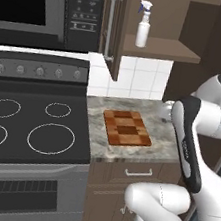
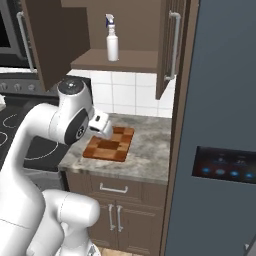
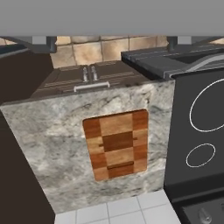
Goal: Move the cutting board and knife to the sink. Then move spray from the cabinet to the counter.
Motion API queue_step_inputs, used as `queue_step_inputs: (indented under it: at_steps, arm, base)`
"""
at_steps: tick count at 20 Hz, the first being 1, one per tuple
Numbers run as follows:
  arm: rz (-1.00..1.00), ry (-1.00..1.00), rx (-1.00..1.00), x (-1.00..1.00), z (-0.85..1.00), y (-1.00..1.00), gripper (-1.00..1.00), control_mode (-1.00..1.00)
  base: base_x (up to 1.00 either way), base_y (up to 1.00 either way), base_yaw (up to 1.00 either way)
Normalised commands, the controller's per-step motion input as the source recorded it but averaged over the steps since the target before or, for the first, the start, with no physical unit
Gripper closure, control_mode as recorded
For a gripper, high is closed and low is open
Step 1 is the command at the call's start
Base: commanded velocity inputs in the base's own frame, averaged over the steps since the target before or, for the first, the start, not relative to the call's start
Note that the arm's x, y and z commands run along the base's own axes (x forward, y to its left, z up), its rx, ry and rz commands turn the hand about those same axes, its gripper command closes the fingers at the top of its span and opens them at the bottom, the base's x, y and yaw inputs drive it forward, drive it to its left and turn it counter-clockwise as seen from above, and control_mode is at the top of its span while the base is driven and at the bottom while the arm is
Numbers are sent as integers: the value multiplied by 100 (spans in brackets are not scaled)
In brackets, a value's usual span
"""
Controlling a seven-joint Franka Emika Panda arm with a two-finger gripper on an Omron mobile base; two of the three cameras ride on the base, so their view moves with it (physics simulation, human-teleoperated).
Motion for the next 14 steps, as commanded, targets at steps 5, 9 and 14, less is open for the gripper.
queue_step_inputs:
  at_steps: [5,9,14]
  arm:
    - [0,0,0,65,-10,0,-100,-100]
    - [1,0,0,55,-25,0,-100,-100]
    - [2,0,0,55,-38,0,-100,-100]
  base:
    - [0,0,0]
    - [0,0,0]
    - [0,0,0]
